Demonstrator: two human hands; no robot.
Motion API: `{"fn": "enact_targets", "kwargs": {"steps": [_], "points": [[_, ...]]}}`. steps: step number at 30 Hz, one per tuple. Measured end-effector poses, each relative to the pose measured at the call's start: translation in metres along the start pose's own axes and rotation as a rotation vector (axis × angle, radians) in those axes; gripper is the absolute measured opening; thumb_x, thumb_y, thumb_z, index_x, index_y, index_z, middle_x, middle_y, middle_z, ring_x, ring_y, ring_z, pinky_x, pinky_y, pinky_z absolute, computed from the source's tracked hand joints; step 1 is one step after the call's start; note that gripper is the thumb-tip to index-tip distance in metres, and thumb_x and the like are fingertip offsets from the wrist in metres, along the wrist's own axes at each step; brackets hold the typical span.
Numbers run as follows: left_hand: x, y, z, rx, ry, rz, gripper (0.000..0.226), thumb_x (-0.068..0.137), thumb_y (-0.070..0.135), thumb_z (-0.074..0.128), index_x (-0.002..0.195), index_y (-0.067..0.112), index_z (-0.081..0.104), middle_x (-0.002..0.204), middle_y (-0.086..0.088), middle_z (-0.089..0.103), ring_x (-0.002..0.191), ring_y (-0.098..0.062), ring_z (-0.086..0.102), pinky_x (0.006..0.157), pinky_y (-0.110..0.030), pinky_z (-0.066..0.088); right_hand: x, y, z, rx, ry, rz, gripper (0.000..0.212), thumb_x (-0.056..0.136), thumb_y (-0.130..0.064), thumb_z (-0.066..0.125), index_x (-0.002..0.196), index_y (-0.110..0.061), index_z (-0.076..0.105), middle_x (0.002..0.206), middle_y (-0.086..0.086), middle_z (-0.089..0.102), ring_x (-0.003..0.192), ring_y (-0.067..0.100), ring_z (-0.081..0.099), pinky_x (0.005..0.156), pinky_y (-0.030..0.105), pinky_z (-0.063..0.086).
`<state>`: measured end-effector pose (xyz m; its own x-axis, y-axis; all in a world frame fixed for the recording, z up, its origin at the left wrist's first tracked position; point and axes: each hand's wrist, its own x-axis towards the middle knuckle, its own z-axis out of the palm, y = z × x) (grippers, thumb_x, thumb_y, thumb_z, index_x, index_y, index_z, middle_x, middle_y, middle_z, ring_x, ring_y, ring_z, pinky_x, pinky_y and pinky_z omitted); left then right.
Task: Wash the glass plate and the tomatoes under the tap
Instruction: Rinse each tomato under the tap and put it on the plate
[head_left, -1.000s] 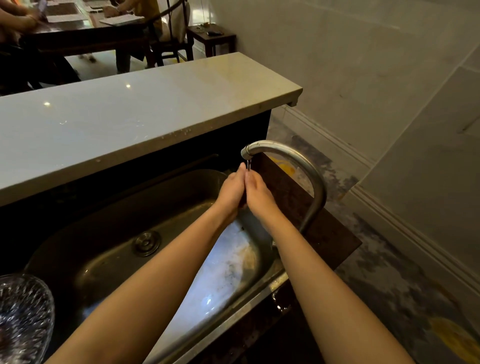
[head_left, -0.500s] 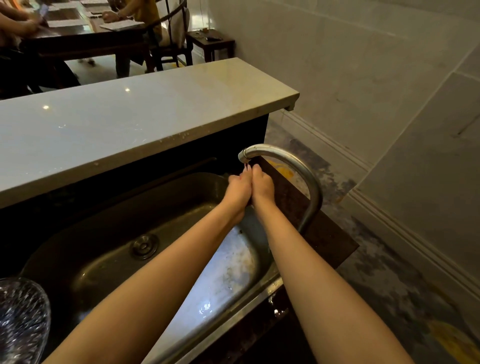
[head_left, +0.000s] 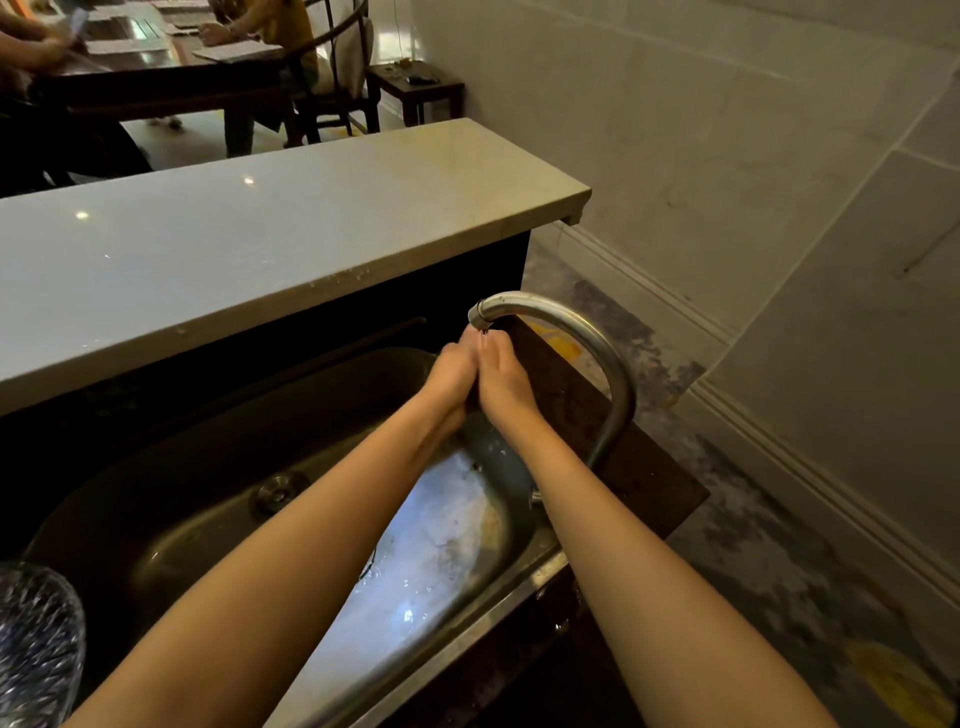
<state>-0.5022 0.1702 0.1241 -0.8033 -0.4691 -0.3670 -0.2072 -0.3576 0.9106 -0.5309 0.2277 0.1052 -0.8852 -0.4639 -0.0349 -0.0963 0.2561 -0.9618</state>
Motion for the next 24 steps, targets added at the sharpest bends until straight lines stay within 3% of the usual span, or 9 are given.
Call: {"fn": "enact_targets", "kwargs": {"steps": [2, 4, 6, 9, 13, 17, 18, 21, 24], "points": [[0.005, -0.001, -0.009, -0.055, -0.024, -0.011, 0.041, 0.099, 0.038, 0.031, 0.095, 0.009, 0.059, 0.096, -0.016, 0.060, 0.093, -0.027, 0.058, 0.089, -0.042, 0.047, -0.004, 0.003, 0.005, -0.068, -0.062, -0.064, 0.031, 0.098, -0.037, 0.032, 0.110, -0.014, 0.049, 0.111, 0.010, 0.057, 0.101, 0.025, 0.056, 0.077, 0.034, 0.049], [0.004, -0.002, -0.010, 0.010, -0.038, -0.001, 0.045, 0.099, 0.043, 0.028, 0.083, 0.013, 0.058, 0.078, -0.010, 0.060, 0.070, -0.021, 0.059, 0.066, -0.034, 0.051, -0.002, 0.001, 0.005, -0.058, -0.002, -0.045, 0.028, 0.097, -0.038, 0.035, 0.098, -0.016, 0.052, 0.099, 0.006, 0.059, 0.090, 0.021, 0.058, 0.063, 0.021, 0.048], [0.002, -0.003, -0.004, 0.079, -0.048, -0.016, 0.043, 0.098, 0.044, 0.029, 0.085, 0.014, 0.058, 0.069, -0.006, 0.055, 0.057, -0.015, 0.053, 0.050, -0.024, 0.040, 0.008, -0.003, 0.001, 0.022, 0.131, 0.097, 0.032, 0.096, -0.034, 0.035, 0.095, -0.013, 0.059, 0.094, 0.006, 0.061, 0.090, 0.023, 0.058, 0.071, 0.025, 0.049], [-0.001, -0.001, 0.003, -0.046, -0.031, -0.061, 0.040, 0.099, 0.035, 0.034, 0.116, 0.005, 0.054, 0.098, -0.014, 0.059, 0.090, -0.024, 0.058, 0.069, -0.033, 0.048, 0.013, -0.006, 0.001, 0.102, 0.130, 0.211, 0.035, 0.096, -0.028, 0.033, 0.093, -0.007, 0.060, 0.099, 0.016, 0.061, 0.102, 0.033, 0.058, 0.091, 0.045, 0.045], [0.008, 0.000, -0.008, -0.170, -0.020, -0.012, 0.030, 0.097, 0.032, 0.041, 0.088, 0.012, 0.062, 0.080, -0.004, 0.062, 0.084, -0.019, 0.059, 0.086, -0.037, 0.047, -0.001, 0.001, 0.010, -0.004, -0.020, -0.047, 0.032, 0.099, -0.034, 0.030, 0.116, -0.016, 0.050, 0.119, 0.011, 0.056, 0.110, 0.022, 0.054, 0.094, 0.036, 0.042], [0.009, -0.007, -0.010, -0.010, -0.062, 0.015, 0.035, 0.098, 0.037, 0.037, 0.077, 0.018, 0.058, 0.066, -0.001, 0.055, 0.059, -0.012, 0.053, 0.051, -0.024, 0.043, 0.001, 0.004, 0.006, -0.007, 0.089, -0.034, 0.025, 0.097, -0.034, 0.035, 0.076, -0.025, 0.046, 0.078, -0.002, 0.055, 0.070, 0.011, 0.054, 0.056, 0.024, 0.040], [0.009, -0.007, -0.008, 0.001, -0.088, 0.010, 0.033, 0.097, 0.036, 0.038, 0.077, 0.017, 0.056, 0.067, -0.002, 0.053, 0.057, -0.012, 0.052, 0.048, -0.024, 0.041, 0.004, 0.002, 0.005, -0.001, 0.149, 0.013, 0.028, 0.096, -0.031, 0.037, 0.069, -0.025, 0.044, 0.072, -0.002, 0.053, 0.066, 0.013, 0.053, 0.055, 0.026, 0.039], [0.006, -0.005, -0.001, -0.072, -0.150, -0.034, 0.025, 0.097, 0.032, 0.040, 0.093, 0.017, 0.060, 0.089, -0.007, 0.062, 0.086, -0.018, 0.060, 0.077, -0.032, 0.049, 0.015, -0.007, 0.003, 0.153, 0.184, 0.206, 0.027, 0.095, -0.023, 0.037, 0.087, -0.012, 0.060, 0.093, 0.012, 0.064, 0.091, 0.028, 0.059, 0.081, 0.041, 0.049], [0.010, -0.006, 0.001, -0.136, -0.102, -0.024, 0.024, 0.097, 0.025, 0.039, 0.085, 0.016, 0.057, 0.084, -0.006, 0.059, 0.089, -0.020, 0.057, 0.083, -0.035, 0.046, 0.009, -0.004, 0.002, 0.031, 0.091, 0.106, 0.031, 0.099, -0.027, 0.030, 0.108, -0.012, 0.056, 0.108, 0.011, 0.059, 0.103, 0.024, 0.055, 0.093, 0.039, 0.044]]}}
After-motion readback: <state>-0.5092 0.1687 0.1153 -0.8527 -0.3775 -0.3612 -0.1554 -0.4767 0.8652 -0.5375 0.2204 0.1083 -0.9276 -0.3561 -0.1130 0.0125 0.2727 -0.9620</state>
